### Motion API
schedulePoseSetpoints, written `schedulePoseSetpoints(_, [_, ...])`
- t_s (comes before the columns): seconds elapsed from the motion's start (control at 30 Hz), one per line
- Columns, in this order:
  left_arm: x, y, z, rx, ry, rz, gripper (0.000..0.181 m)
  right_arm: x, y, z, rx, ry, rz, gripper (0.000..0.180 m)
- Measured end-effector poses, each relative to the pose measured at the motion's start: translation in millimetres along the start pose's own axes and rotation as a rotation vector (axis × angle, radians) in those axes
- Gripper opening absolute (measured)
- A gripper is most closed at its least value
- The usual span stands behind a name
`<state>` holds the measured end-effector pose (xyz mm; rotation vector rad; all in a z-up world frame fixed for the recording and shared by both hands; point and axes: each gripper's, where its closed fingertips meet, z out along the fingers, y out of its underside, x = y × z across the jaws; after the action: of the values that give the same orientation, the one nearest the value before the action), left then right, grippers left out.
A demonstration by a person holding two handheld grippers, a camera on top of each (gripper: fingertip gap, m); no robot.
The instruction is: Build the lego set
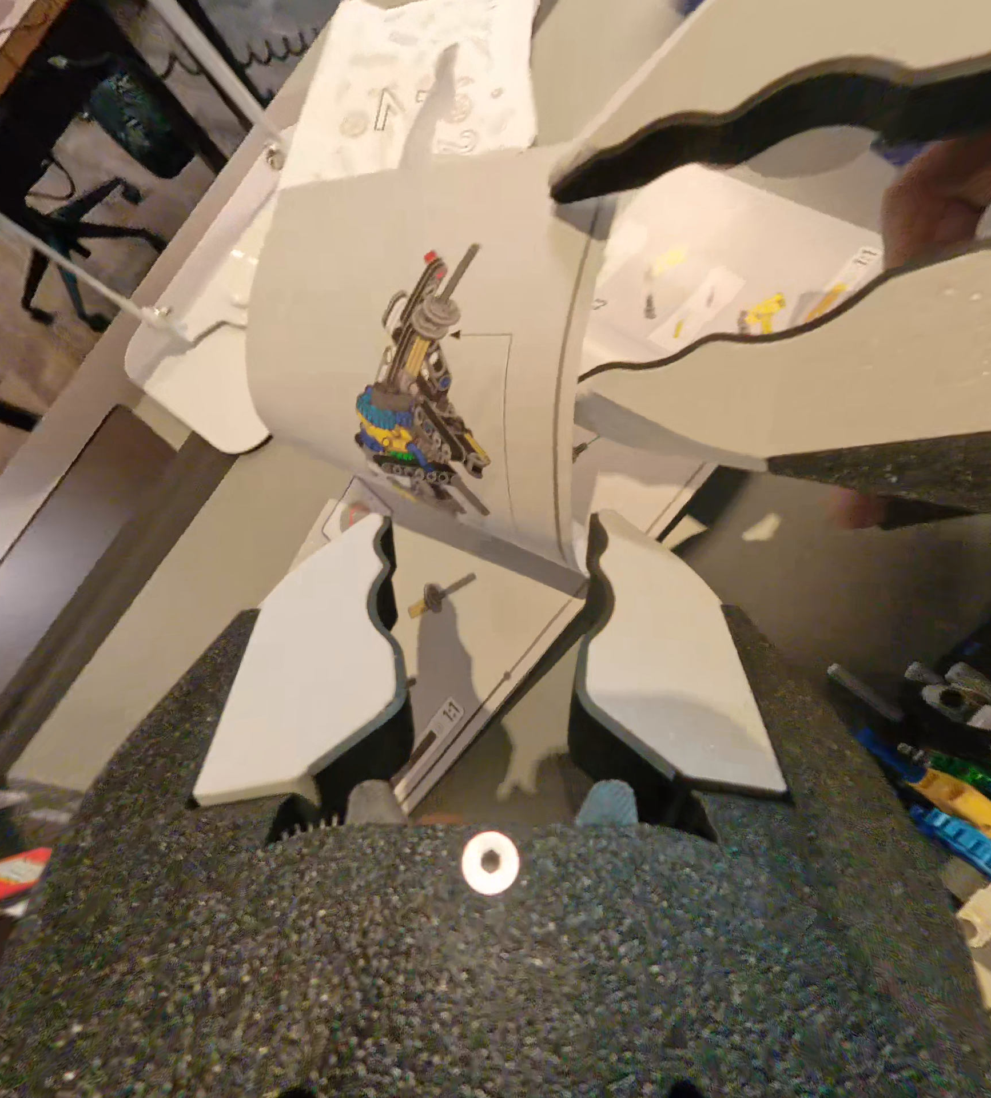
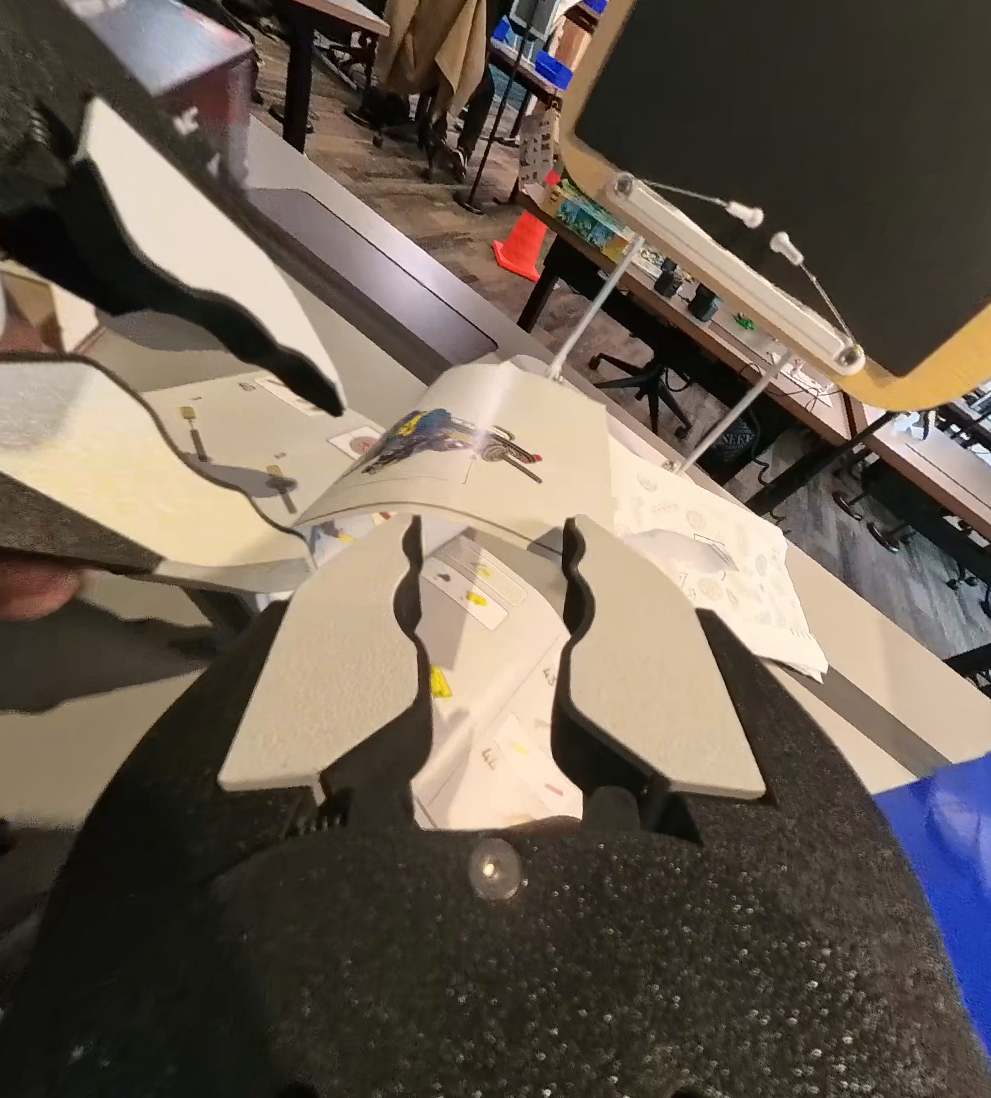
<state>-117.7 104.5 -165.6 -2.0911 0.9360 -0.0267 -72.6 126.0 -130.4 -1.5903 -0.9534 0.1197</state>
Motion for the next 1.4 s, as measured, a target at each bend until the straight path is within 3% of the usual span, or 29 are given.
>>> schedulePoseSetpoints(0.33, [-7,9,-8,0.130,0.015,-0.254,0.057,-23,-30,2,0.110,-0.098,-0.013,0.055])
schedulePoseSetpoints(0.63, [-25,20,-2,0.176,-0.040,-0.354,0.024,-46,-50,-21,0.199,-0.195,-0.047,0.062])
schedulePoseSetpoints(0.8, [-35,23,-6,0.222,-0.042,-0.412,0.013,-40,-32,-37,0.175,-0.203,-0.039,0.062])
schedulePoseSetpoints(1.03, [-43,30,-11,0.259,-0.049,-0.448,0.011,-31,22,-36,0.066,-0.196,0.000,0.060])
schedulePoseSetpoints(1.4, [-53,26,-23,0.337,-0.109,-0.431,0.011,-32,33,-23,0.045,-0.212,0.015,0.059])
